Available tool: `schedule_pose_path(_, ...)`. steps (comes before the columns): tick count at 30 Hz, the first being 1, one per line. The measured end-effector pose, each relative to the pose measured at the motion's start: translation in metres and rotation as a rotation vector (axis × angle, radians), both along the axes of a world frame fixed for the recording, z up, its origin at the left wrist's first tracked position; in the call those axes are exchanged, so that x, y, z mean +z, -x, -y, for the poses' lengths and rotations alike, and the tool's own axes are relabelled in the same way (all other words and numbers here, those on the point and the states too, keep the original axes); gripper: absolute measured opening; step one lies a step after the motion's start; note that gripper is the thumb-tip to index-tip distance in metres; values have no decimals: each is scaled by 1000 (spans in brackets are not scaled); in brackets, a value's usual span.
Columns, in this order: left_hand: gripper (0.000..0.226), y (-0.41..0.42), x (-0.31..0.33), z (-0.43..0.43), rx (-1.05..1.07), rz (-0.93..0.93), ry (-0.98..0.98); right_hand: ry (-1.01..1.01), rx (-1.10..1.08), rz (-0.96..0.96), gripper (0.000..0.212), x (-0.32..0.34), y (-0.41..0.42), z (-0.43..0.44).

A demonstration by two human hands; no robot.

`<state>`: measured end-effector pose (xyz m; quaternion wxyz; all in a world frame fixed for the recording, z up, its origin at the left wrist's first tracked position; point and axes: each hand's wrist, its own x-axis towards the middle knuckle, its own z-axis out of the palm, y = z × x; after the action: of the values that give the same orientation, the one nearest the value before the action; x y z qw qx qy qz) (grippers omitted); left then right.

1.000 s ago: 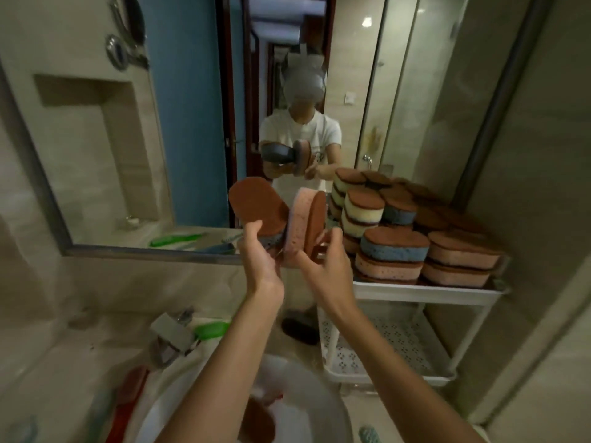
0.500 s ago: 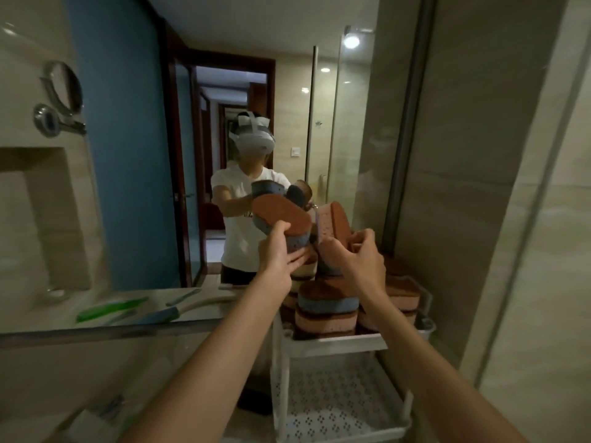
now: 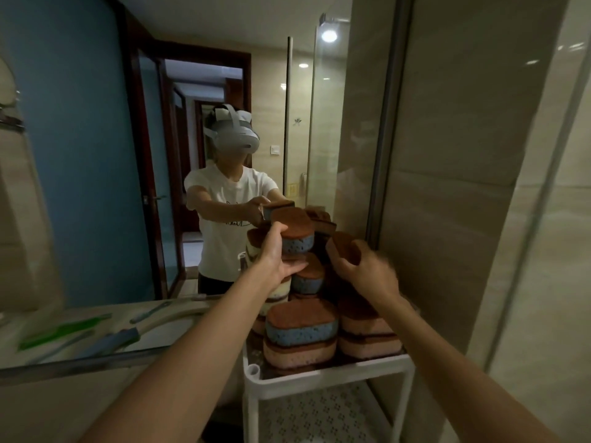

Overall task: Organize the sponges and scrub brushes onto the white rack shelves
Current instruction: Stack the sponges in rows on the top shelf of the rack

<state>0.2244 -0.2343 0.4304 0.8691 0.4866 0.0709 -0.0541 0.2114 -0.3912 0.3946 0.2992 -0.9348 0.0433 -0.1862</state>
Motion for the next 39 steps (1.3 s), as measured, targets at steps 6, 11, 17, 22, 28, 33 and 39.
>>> schedule_pose_path(6,51,-8,-11,-7,-23,12,97,277,24,-82,50,-4,-11,-13)
schedule_pose_path(11,53,-9,-14,-9,-61,16,121,420,22,-106,46,-4,-5,-14)
schedule_pose_path(17,54,-7,-15,-9,-62,20,122,628,50,-139,49,-2,-4,-18)
schedule_pose_path(22,53,-3,-14,-8,-45,29,71,737,119,-192,48,5,-6,-20)
schedule_pose_path(28,30,3,-1,-3,-73,90,-63,-174,272,127,19,16,14,-3)
schedule_pose_path(33,34,12,14,23,-167,112,-128,-355,463,192,51,21,20,4)
schedule_pose_path(39,21,13,14,40,-313,134,-314,-323,349,287,34,19,16,18)
